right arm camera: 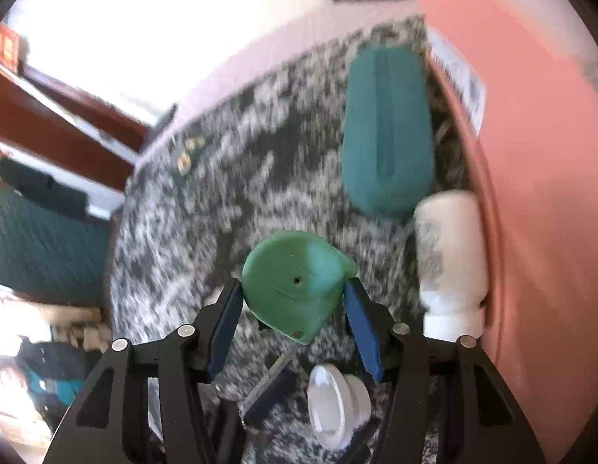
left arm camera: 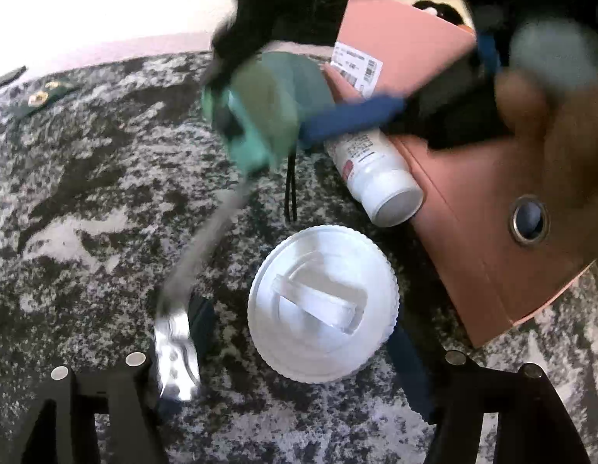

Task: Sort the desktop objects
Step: 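Grasp the white jar lid with the left tool while the right tool grasps the green tape measure, then carry the lid and tape measure into the pink box and release both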

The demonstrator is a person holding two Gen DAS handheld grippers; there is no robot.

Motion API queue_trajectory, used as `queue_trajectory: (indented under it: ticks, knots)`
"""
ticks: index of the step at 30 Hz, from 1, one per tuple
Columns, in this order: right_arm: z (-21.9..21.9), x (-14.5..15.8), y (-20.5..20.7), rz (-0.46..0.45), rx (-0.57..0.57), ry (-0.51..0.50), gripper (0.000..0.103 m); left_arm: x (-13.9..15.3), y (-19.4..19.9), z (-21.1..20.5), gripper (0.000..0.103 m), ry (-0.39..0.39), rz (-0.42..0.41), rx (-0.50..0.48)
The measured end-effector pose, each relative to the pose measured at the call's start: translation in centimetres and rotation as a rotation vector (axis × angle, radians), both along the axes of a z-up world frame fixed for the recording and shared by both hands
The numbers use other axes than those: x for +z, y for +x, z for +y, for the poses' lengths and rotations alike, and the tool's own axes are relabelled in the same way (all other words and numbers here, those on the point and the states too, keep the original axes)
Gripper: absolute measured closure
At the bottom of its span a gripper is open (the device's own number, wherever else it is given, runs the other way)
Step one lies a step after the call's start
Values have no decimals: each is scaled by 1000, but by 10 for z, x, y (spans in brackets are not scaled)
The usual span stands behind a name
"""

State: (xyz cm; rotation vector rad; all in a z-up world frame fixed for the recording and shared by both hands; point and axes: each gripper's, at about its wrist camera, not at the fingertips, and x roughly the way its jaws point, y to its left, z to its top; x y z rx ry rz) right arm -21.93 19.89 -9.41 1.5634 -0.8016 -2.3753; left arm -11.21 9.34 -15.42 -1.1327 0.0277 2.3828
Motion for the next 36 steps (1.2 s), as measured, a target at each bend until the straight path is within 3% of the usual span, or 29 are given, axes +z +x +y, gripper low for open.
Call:
queue_trajectory:
  ticks: [1,2,6,18,26,36]
  knots:
    - [1,8,0,30,-6,7,46,1,-2,3,30,0,-2,-14]
    - [1,15,1,53,-9,14,46,2,-6,5,45,7,-9,-32]
    - [4,42,5,126,-14,24,46,6,-10,-4,45,8,15,-49]
    - [25,98,59,245,-39,-70,46,57,36,-44,45,54,132,-29]
    - [66,146,128,359,-95,-168,46,120,84,-55,45,86,232,-41]
    - [144,201,224,493,-197,-199,46,202,112,5,45,101,380,-162]
